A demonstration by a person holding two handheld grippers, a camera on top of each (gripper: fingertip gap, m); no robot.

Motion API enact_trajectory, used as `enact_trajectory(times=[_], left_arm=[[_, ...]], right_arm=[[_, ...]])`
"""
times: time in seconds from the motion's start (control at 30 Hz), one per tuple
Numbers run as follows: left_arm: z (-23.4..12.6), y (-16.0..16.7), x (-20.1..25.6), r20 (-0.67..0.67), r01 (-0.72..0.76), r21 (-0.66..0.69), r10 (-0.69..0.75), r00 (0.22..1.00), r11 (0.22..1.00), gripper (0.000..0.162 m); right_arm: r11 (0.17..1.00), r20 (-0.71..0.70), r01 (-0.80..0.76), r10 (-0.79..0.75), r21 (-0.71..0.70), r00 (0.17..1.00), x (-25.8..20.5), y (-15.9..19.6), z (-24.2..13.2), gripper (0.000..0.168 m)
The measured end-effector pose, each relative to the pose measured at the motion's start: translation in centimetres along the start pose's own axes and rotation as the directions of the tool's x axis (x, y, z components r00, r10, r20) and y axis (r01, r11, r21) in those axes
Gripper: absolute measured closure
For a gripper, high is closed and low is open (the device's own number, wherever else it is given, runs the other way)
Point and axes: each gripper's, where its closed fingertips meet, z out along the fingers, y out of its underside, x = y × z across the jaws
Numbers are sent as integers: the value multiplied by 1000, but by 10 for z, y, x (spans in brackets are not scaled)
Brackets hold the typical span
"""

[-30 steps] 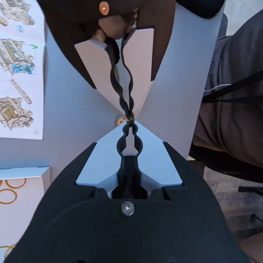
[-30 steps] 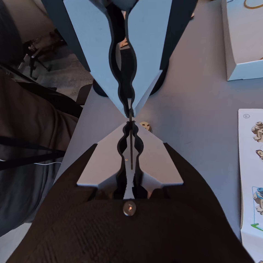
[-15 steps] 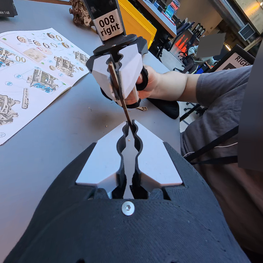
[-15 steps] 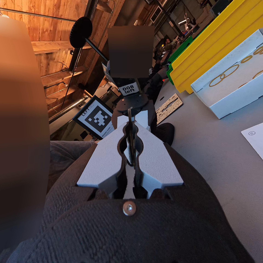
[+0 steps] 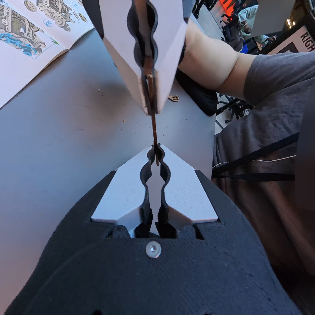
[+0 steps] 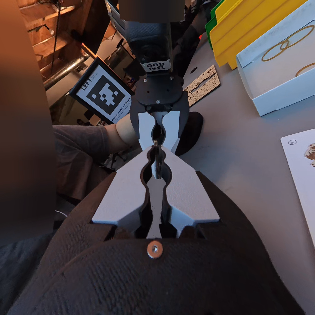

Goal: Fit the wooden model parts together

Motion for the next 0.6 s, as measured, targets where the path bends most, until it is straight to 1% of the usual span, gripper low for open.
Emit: enact_trajectory(times=[0.1,0.13,0.17,0.2,0.3,0.33,0.4,0.47,0.53,0.6], left_arm=[[-4,-4,-8,59,-45,11,44,997,999,161],[-8,-5,-14,108,-76,15,73,991,997,156],[-12,-4,-20,161,-116,3,114,980,993,131],[-15,0,-23,201,-166,-18,166,965,986,119],[-17,21,-28,268,-331,-131,355,896,934,118],[-16,26,-32,296,-373,-170,409,863,912,119],[-9,34,-35,310,-429,-232,484,818,873,118],[-2,35,-36,308,-456,-260,520,797,852,117],[0,35,-36,299,-457,-269,525,797,848,117],[1,34,-33,282,-468,-253,527,802,847,123]], right_arm=[[1000,-49,21,-20,8,999,6,-4,-6,168],[999,-78,4,-2,32,997,11,-8,-11,168],[998,-99,-34,39,55,994,16,-9,-17,168],[993,-116,-90,98,75,988,23,-8,-23,168],[957,-132,-257,274,131,953,42,0,-34,168],[945,-139,-296,314,138,939,48,3,-35,168],[930,-165,-336,358,148,919,57,6,-35,168],[924,-188,-356,377,140,907,61,10,-31,168],[920,-204,-369,390,134,898,63,14,-28,168],[908,-192,-392,416,150,889,63,16,-26,168]])
